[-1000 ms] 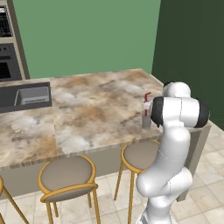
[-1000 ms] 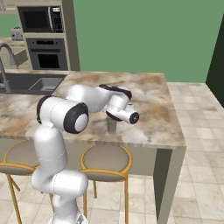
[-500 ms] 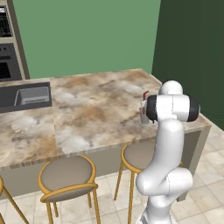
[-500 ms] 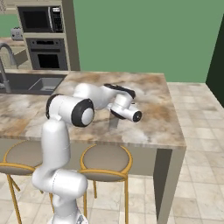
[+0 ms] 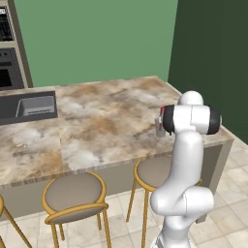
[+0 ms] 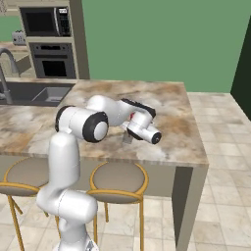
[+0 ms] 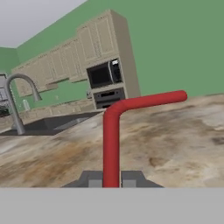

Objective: Take a straw from the drawer in front and place it inside the glass cup on the dining counter.

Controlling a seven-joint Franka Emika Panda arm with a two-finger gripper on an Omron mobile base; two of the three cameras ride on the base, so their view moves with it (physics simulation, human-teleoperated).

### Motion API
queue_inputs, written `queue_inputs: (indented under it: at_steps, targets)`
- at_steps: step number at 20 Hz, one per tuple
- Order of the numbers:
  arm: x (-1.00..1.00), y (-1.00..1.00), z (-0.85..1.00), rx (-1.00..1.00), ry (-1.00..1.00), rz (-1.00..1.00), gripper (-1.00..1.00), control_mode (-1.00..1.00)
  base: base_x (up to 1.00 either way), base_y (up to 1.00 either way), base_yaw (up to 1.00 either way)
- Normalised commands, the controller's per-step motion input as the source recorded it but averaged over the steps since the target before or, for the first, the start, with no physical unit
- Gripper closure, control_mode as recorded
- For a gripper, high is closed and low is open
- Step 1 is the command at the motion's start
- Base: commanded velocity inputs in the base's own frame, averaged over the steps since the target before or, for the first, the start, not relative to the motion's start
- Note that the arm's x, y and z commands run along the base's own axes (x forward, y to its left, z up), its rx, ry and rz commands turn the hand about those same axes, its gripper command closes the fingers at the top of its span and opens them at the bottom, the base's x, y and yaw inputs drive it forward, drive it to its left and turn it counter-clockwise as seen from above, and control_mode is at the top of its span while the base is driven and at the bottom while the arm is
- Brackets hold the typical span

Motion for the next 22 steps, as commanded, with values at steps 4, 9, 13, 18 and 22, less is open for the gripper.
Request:
queue_inputs:
  at_steps: [4, 9, 13, 18, 22]
  targets:
    - [-0.13, 0.05, -0.10, 0.00, 0.00, 0.00, 1.00, -1.00, 0.00, 0.00, 0.00]
    - [-0.38, 0.27, 0.00, 0.00, -0.08, 0.00, 1.00, -1.00, 0.00, 0.00, 0.00]
    - [-0.55, 0.35, -0.01, -0.02, -0.10, 0.00, 1.00, -1.00, 0.00, 0.00, 0.00]
    - [-0.59, 0.27, 0.00, -0.02, -0.11, 0.00, -1.00, -1.00, 0.00, 0.00, 0.00]
    - [-0.29, 0.01, 0.00, 0.00, -0.12, 0.00, -1.00, -1.00, 0.00, 0.00, 0.00]
